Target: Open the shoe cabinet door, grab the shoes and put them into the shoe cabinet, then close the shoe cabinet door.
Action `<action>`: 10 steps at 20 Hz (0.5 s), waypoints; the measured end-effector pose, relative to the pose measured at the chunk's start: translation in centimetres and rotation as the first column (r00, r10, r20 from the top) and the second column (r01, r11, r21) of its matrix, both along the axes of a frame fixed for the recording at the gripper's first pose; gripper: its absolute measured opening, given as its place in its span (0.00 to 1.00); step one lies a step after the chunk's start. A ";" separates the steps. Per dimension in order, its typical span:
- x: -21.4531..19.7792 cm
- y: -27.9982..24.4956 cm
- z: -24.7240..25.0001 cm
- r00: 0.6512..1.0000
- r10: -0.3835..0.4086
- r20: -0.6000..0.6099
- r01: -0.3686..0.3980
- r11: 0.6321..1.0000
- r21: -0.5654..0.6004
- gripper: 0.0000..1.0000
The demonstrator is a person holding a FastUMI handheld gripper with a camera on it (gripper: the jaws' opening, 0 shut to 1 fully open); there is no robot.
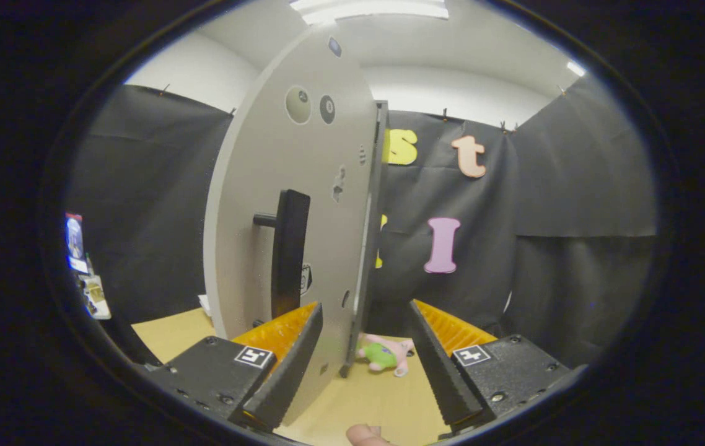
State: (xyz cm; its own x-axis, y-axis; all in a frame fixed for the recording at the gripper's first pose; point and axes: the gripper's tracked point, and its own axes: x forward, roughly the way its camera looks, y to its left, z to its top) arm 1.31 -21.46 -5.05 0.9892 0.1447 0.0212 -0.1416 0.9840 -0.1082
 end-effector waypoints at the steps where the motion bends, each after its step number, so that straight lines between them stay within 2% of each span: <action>1: 0.1 1.2 0.0 1.000 0.023 -0.005 -0.023 1.000 0.016 0.91; 3: 0.5 2.9 0.2 1.000 0.025 0.004 -0.025 1.000 0.004 0.91; 7: 2.0 3.0 1.3 0.999 -0.037 0.039 0.039 0.999 -0.027 0.91; 10: 2.7 4.8 0.7 0.999 -0.027 0.037 0.027 1.000 -0.001 0.91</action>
State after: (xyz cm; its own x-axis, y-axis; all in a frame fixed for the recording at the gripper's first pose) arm 3.96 -16.63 -4.33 0.9914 0.1180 0.0573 -0.1109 0.9872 -0.1146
